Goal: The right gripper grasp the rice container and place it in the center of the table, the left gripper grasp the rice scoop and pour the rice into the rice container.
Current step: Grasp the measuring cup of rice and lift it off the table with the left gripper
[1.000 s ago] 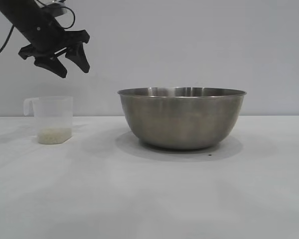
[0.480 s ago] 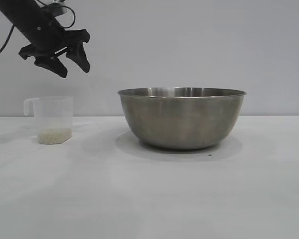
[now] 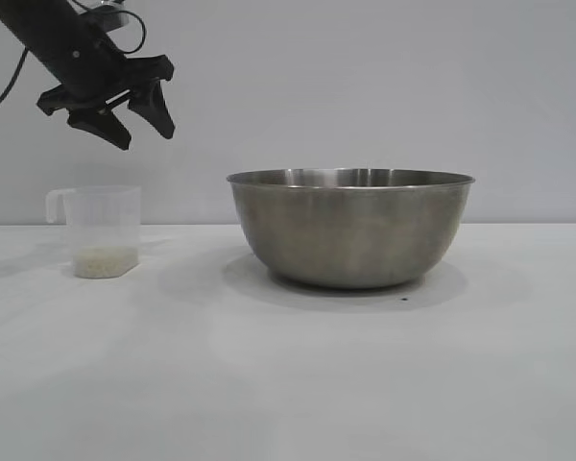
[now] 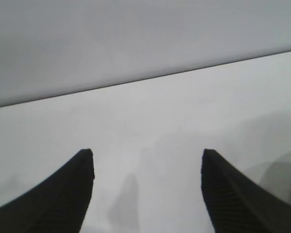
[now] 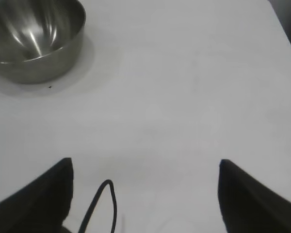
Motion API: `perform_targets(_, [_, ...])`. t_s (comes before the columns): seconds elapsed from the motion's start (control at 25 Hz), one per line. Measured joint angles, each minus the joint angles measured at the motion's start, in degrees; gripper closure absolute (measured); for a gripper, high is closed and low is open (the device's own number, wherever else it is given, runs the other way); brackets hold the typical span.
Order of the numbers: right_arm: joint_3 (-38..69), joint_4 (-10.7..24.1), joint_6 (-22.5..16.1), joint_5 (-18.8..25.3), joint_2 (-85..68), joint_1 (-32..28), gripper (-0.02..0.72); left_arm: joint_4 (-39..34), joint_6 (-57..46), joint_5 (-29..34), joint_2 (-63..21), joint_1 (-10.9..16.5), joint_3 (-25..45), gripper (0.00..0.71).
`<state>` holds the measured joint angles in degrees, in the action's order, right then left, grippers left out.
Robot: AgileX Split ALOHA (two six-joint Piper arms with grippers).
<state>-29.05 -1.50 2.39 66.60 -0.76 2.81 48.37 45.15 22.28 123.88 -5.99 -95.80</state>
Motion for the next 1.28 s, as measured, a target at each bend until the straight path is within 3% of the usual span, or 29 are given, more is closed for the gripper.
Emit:
perform_targets(0.52, [0.5, 0.3, 0.0, -0.4, -0.2, 0.0, 0.178, 0.7, 0.6, 0.7, 0.0, 0.0, 0.0, 0.252])
perform_targets(1.04, [0.6, 0.4, -0.1, -0.8, -0.2, 0.0, 0.178, 9.9, -3.5, 0.7, 0.0, 0.0, -0.1, 0.252])
perform_targets(1.28, [1.0, 0.4, -0.2, -1.0, -0.2, 0.0, 0.178, 20.8, -6.8, 3.1, 0.0, 0.7, -0.1, 0.252])
